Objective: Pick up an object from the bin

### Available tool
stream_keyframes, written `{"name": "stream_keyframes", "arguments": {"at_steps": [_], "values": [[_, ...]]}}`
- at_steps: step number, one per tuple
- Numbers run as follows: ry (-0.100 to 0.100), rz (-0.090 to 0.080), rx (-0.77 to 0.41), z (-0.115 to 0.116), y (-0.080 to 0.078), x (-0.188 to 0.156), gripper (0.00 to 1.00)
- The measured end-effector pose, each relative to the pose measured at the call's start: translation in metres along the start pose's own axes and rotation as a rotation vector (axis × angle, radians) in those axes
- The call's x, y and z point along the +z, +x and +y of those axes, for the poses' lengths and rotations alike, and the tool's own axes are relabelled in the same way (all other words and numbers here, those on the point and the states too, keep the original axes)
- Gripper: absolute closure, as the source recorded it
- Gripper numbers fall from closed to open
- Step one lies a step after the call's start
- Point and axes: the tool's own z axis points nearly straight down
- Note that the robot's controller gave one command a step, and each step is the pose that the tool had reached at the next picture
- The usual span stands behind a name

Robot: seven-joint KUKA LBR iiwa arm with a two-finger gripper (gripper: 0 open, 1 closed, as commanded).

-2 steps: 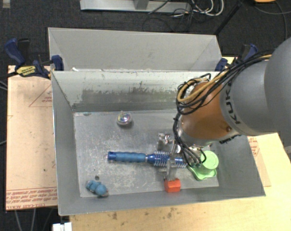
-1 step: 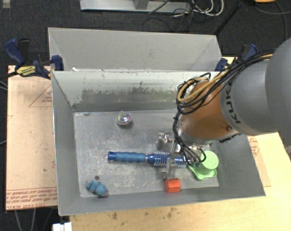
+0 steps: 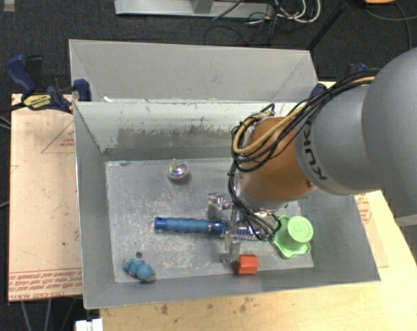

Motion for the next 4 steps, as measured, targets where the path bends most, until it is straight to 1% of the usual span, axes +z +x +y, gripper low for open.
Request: {"name": "stream_keyframes", "arguments": {"at_steps": [2, 3, 4], "values": [[-0.001, -0.002, -0.002, 0.001, -0.001, 0.000, 0.00], [-0.001, -0.003, -0.002, 0.001, -0.001, 0.000, 1.00], [0.001, 0.001, -0.003, 0.001, -0.001, -0.014, 1.00]]}}
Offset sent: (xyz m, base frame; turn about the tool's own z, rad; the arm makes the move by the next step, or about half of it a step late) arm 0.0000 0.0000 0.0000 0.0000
